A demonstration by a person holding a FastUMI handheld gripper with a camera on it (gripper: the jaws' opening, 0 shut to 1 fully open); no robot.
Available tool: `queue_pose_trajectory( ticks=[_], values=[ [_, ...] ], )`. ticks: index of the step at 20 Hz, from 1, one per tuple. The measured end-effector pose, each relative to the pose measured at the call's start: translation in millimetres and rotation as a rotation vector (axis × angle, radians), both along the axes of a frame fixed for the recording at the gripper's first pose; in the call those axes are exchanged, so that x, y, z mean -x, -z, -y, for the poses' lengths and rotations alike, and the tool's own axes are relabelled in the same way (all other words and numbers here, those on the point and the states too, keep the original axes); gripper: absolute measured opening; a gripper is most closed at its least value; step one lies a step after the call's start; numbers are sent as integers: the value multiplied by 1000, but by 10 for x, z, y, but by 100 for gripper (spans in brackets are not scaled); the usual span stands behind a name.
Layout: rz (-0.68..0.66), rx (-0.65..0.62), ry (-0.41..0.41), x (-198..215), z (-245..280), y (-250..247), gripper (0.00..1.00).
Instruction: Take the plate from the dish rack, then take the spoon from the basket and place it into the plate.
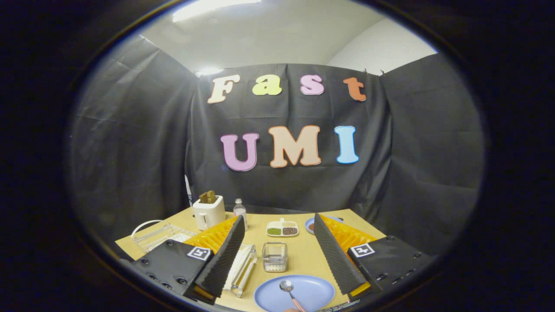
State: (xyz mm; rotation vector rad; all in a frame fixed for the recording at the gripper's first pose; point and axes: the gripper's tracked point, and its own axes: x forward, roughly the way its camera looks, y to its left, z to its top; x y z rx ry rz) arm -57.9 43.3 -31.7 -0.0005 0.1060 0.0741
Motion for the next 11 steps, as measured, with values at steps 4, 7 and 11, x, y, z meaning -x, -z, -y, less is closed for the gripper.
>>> queue_pose_trajectory(
  ticks=[4,7,11],
  values=[
    [-1,-7,1,25,17,-3,100],
    [2,-6,1,36,28,-13,100],
    [8,-14,-1,54,54,-53,100]
  ],
)
